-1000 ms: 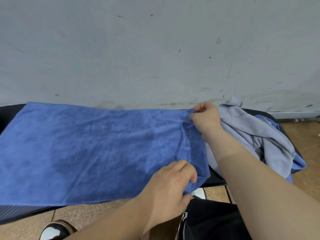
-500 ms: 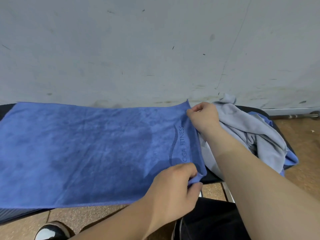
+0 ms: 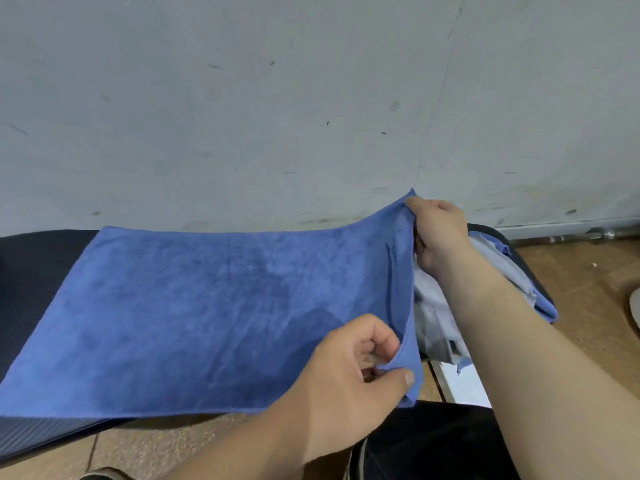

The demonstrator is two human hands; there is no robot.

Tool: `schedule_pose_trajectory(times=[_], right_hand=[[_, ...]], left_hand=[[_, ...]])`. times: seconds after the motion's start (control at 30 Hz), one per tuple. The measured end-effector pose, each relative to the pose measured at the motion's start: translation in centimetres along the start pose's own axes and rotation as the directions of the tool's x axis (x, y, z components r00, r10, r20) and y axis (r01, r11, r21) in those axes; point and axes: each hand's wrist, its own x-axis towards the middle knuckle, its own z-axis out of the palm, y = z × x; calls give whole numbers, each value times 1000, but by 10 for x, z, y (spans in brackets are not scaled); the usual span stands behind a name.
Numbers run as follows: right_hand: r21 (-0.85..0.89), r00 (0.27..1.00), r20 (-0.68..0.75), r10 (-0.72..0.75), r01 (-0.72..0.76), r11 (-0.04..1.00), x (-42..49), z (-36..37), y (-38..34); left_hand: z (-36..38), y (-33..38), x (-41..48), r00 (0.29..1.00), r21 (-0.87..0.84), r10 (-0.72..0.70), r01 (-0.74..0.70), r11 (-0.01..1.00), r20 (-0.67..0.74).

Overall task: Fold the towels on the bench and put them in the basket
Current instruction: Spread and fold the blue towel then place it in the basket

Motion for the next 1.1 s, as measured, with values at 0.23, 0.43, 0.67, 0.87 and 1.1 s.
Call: schedule_pose_trajectory(times=[0.23, 0.43, 0.67, 0.87, 1.1], right_hand=[[12, 969, 247, -14, 11, 1000, -52, 80, -9], [-63, 904, 424, 56, -33, 997, -99, 167, 17], [-136, 843, 523, 124, -61, 989, -138, 254, 39], [-241, 842, 525, 123, 9, 970, -159, 322, 52], [-499, 851, 483, 207, 73, 864, -163, 358, 104]], left_hand=[[-49, 6, -27, 997, 60, 75, -75, 995, 1], [-124, 7, -68, 993, 283, 99, -78, 956, -60], [-217, 2, -110, 957, 221, -86, 151, 964, -279], [-277, -11, -132, 916, 97, -195, 243, 965, -349], [-314, -55, -134, 843, 513, -243, 494, 702, -480]])
